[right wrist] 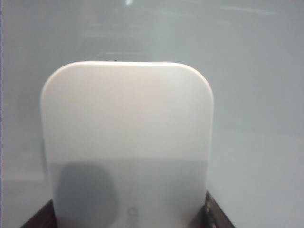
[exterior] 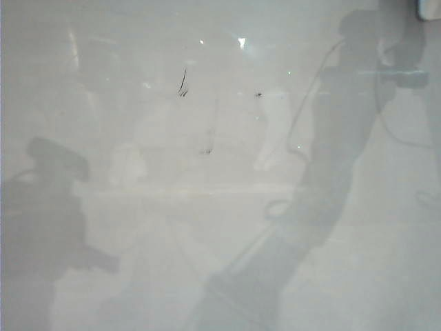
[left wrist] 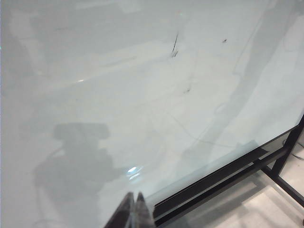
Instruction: Grab the whiteboard eraser that is attached to the surface of the whiteboard and use it to clean the writing on the whiteboard.
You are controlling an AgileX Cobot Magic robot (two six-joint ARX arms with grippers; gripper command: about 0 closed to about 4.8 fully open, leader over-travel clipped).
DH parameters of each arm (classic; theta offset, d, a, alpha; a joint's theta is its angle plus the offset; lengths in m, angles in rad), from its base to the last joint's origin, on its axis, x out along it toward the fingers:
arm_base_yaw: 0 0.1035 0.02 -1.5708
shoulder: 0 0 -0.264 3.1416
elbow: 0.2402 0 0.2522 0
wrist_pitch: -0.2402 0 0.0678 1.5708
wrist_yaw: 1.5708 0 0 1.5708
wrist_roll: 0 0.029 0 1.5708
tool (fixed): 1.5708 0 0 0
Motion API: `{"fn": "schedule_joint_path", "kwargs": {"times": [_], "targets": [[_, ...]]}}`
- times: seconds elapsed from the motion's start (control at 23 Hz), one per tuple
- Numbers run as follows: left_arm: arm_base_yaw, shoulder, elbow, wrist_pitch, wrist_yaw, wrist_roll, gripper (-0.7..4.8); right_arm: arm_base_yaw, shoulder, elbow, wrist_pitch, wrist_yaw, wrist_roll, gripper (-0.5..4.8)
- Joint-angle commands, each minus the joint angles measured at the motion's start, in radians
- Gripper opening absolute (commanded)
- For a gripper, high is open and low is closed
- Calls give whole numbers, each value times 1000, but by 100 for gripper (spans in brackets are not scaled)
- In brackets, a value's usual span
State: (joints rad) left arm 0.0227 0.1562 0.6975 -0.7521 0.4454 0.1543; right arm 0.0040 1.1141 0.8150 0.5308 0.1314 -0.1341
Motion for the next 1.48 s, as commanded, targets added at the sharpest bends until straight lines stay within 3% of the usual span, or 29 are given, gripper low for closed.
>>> {"fn": "schedule_joint_path", "kwargs": {"times": [0.04,0.35,0.65,0.78,1.04,1.09,1.22,1.26,1.31,1.35,1.39,1.48], "targets": [[-1,-1,4,9,-1,3,-2,2,32,5,12,-72,34,147],[1,-2,4,6,35,3,-2,69,85,4,36,-49,55,147],[1,-2,4,6,58,3,-2,76,143,6,87,-48,55,154],[1,-2,4,6,66,3,-2,76,143,6,87,-50,51,359],[1,-2,4,6,68,3,-2,78,137,6,62,-71,51,417],[1,-2,4,5,68,3,-2,78,116,6,9,-70,51,455],[1,-2,4,6,68,3,-2,79,20,6,-183,-64,51,453],[1,-2,4,6,68,3,-2,79,-24,5,-246,-50,51,406],[1,-2,4,6,68,3,-2,79,-57,5,-291,-47,51,303],[1,-2,4,6,68,3,-2,79,-110,5,-364,-48,50,114],[1,-2,4,6,68,3,-2,79,-175,4,-441,-49,50,-9],[1,-2,4,6,68,3,-2,79,-247,-3,-507,-49,51,-1]]}}
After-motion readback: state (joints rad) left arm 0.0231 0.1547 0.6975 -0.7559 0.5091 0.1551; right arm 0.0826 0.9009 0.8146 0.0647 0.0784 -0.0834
